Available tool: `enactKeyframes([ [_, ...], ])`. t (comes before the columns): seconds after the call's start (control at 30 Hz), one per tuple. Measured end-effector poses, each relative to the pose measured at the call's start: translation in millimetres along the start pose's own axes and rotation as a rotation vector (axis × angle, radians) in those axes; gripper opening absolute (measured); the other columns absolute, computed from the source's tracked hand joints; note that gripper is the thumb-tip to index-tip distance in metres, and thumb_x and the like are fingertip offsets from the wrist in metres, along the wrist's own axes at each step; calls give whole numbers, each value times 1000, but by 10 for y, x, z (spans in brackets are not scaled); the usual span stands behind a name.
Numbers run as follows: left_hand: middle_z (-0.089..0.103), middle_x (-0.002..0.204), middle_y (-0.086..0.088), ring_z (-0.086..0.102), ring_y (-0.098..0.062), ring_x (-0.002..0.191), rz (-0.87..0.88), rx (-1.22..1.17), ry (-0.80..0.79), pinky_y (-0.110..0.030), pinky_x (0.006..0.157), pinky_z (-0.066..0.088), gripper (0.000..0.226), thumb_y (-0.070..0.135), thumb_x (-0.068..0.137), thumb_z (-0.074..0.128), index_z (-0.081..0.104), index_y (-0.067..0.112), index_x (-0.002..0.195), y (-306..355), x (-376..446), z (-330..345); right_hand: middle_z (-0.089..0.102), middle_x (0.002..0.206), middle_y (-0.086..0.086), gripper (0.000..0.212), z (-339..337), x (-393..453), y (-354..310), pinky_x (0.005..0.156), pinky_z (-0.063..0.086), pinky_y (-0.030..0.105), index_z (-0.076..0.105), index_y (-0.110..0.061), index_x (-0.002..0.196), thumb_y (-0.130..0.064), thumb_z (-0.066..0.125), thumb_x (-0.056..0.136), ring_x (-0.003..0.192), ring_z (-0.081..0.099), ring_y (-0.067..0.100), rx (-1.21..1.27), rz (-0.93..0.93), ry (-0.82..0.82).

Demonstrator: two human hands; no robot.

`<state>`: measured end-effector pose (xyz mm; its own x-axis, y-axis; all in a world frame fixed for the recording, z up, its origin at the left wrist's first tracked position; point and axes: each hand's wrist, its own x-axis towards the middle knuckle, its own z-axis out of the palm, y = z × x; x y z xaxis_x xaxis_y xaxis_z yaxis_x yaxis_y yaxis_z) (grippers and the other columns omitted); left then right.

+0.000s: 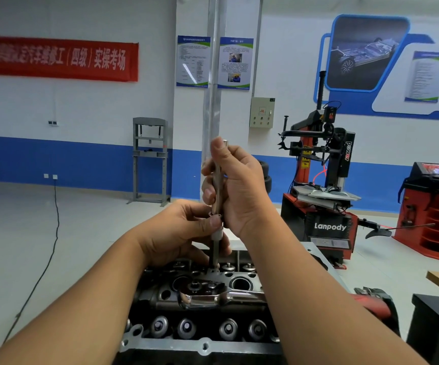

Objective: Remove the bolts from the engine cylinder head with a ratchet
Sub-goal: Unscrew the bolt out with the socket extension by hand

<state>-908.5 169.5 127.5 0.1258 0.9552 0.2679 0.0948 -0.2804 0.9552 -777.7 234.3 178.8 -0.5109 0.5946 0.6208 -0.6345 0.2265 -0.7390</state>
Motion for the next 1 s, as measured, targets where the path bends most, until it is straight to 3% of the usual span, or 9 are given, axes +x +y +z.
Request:
enactKeyframes([
  [0.1, 71, 102, -25, 72, -44, 103, -1, -16, 22, -77, 99, 43, 63, 46, 72, 93, 71, 3, 113, -5, 9, -5, 65, 72, 5, 33, 15, 1, -10, 43, 37, 24, 58, -13, 91, -44, 63, 100, 42, 48, 17, -21, 16, -30],
  [0.23, 70, 103, -26, 72, -46, 104, 8, -30, 40, -80, 99, 41, 43, 32, 81, 83, 72, 5, 112, -15, 9, -25, 66, 71, 7, 44, 37, -1, -15, 43, 38, 24, 65, -11, 95, -53, 52, 101, 43, 49, 18, -17, 60, -46],
  [0.33, 71, 102, -28, 72, -46, 101, 24, 14, 58, -73, 94, 49, 45, 30, 82, 87, 71, 1, 112, -19, 17, -17, 67, 71, 7, 46, 23, -3, -10, 44, 39, 24, 64, -11, 98, -57, 60, 94, 42, 49, 18, -23, 44, -25],
  [0.43, 74, 99, -27, 74, -42, 95, 52, 104, 92, -62, 88, 59, 46, 32, 77, 89, 74, 3, 109, -2, 40, -8, 67, 71, 7, 39, 11, -8, -1, 43, 40, 24, 57, -13, 96, -48, 73, 89, 42, 49, 18, -34, 14, 4],
  [0.53, 75, 100, -25, 75, -41, 96, 68, 110, 127, -52, 82, 62, 44, 32, 76, 89, 76, 5, 107, 4, 44, -25, 67, 71, 5, 37, 20, -3, 3, 42, 39, 23, 60, -11, 94, -47, 65, 96, 42, 49, 17, -47, 26, -3],
  [0.67, 71, 113, -32, 72, -44, 106, 71, -11, 71, -57, 86, 61, 34, 26, 89, 71, 74, 2, 114, -17, 30, -54, 68, 71, 5, 45, 40, 5, -6, 42, 41, 23, 66, -10, 99, -53, 54, 101, 43, 51, 17, -70, 62, 10],
  [0.8, 74, 111, -26, 74, -39, 100, 80, 32, 91, -50, 82, 64, 37, 30, 79, 82, 77, 7, 107, -2, 24, -39, 67, 72, 6, 47, 44, -6, -1, 45, 43, 25, 66, -13, 96, -59, 69, 88, 45, 52, 19, -75, 51, 32],
  [0.93, 72, 113, -28, 72, -36, 99, 82, 105, 182, -55, 89, 60, 53, 28, 69, 92, 73, 6, 112, -1, 35, -52, 71, 76, 8, 37, 13, -30, -5, 50, 51, 30, 63, -13, 90, -43, 83, 81, 54, 61, 22, -107, 40, 79],
  [1.0, 72, 114, -27, 71, -38, 102, 77, 79, 151, -55, 89, 61, 53, 32, 75, 88, 72, 5, 118, 11, 24, -49, 73, 78, 8, 31, -1, -39, -10, 56, 55, 31, 66, -12, 90, -34, 87, 82, 60, 66, 20, -150, 17, 92],
])
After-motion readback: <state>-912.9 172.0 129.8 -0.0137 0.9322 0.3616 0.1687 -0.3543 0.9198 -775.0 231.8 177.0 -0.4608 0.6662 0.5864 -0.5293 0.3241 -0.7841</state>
